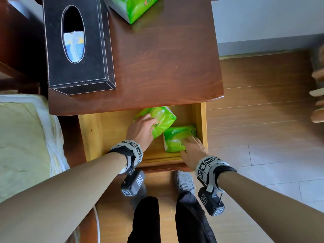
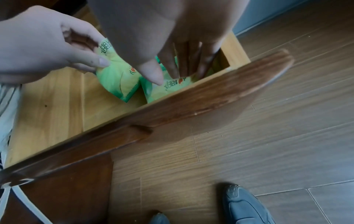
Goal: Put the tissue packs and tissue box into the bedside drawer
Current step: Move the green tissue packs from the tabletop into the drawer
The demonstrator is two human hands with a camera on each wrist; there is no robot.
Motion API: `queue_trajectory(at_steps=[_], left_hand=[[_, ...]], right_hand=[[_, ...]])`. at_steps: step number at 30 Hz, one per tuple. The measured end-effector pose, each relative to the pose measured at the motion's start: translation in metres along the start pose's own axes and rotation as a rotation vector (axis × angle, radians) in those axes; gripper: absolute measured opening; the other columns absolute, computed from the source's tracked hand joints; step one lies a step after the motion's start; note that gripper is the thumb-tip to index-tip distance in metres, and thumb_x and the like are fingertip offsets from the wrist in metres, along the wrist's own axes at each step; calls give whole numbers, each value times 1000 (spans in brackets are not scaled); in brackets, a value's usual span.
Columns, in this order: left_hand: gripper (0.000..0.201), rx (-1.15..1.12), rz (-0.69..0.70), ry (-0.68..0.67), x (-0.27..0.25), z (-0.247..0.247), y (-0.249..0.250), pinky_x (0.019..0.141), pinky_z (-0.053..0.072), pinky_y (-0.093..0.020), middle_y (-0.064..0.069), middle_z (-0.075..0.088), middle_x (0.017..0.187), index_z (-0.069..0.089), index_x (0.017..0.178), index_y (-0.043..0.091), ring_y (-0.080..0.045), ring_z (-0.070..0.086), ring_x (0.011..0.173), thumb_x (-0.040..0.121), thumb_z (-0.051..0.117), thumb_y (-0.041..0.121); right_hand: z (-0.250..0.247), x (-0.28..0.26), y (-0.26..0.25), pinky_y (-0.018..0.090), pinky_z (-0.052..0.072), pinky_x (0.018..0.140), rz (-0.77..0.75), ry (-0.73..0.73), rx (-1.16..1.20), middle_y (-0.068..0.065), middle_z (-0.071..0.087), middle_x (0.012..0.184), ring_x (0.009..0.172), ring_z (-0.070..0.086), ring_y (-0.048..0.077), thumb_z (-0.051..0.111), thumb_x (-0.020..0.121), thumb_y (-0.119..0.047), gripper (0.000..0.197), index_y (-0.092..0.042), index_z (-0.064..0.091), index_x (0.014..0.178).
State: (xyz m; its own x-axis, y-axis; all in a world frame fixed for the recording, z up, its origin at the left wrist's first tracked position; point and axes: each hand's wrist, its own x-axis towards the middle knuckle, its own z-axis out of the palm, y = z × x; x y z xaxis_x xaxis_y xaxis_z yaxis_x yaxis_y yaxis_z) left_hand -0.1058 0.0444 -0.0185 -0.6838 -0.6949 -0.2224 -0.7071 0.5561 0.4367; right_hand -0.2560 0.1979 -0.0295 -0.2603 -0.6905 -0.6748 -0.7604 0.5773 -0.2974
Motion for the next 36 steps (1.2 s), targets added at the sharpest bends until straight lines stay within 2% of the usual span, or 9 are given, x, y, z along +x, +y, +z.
queue_trajectory(at_steps=[4, 8, 12, 17, 22, 25, 29, 33, 36], left_hand=[[33, 31, 45, 42, 16, 15, 16, 63, 40, -29, 2, 59, 95, 69, 96, 20, -25, 56, 89, 79, 65, -7], [34, 31, 104, 46, 29, 25, 27, 80, 43, -37, 0, 61, 93, 73, 95, 19, -27, 53, 91, 77, 67, -9], [34, -54, 72, -43, 26, 29, 29, 93, 42, -41, -1, 61, 107, 70, 109, 18, -25, 55, 103, 85, 59, -3], [49, -160, -130, -5, 8, 17, 18, 88, 50, -35, -5, 47, 134, 55, 128, 16, -26, 52, 116, 82, 56, 0], [84, -461, -517, -338, 9, 24, 6, 105, 43, -37, -10, 36, 154, 7, 155, 12, -24, 45, 133, 88, 57, 8], [85, -562, -482, -474, 11, 30, 16, 99, 49, -45, -5, 49, 142, 10, 156, 19, -22, 54, 122, 85, 54, 3], [92, -588, -436, -525, 14, 46, 17, 98, 50, -44, 4, 44, 147, 12, 154, 34, -22, 55, 115, 78, 54, 5], [88, -627, -437, -528, 13, 41, 22, 97, 47, -43, 7, 52, 127, 14, 155, 30, -11, 54, 90, 82, 51, -1], [80, -636, -439, -491, 8, 26, 32, 99, 45, -36, -2, 46, 145, 18, 155, 22, -21, 55, 118, 86, 48, -5]], right_hand=[[-2, -5, 15, 38, 46, 92, -50, 74, 162, -1, 46, 134, 122, 43, 21, 45, 88, -15, 41, -18, 53, 128], [-3, -15, 22, 28, 40, 83, -100, 130, 227, -4, 50, 130, 118, 46, 17, 44, 89, -10, 40, -19, 57, 126], [-4, -20, 26, 27, 41, 83, -100, 162, 281, -4, 52, 129, 118, 48, 16, 43, 89, -8, 41, -19, 57, 126], [-14, -16, 23, 30, 45, 81, -113, 212, 271, -2, 52, 129, 117, 50, 18, 44, 89, -7, 41, -17, 56, 127], [-23, -5, 22, 38, 50, 89, -111, 217, 253, -1, 50, 131, 118, 51, 20, 44, 88, -8, 43, -16, 54, 129], [-22, -3, 25, 32, 47, 84, -132, 233, 242, -2, 51, 130, 115, 53, 20, 45, 87, -7, 43, -16, 55, 128], [-25, -8, 30, 34, 49, 79, -152, 330, 245, 0, 55, 122, 108, 54, 21, 46, 85, -4, 41, -15, 59, 122], [-30, -13, 33, 37, 49, 86, -144, 408, 249, 3, 56, 118, 110, 50, 21, 47, 81, -1, 41, -12, 60, 118], [-35, -17, 32, 37, 49, 87, -134, 370, 244, 3, 56, 119, 112, 49, 21, 47, 81, -2, 41, -12, 59, 120]])
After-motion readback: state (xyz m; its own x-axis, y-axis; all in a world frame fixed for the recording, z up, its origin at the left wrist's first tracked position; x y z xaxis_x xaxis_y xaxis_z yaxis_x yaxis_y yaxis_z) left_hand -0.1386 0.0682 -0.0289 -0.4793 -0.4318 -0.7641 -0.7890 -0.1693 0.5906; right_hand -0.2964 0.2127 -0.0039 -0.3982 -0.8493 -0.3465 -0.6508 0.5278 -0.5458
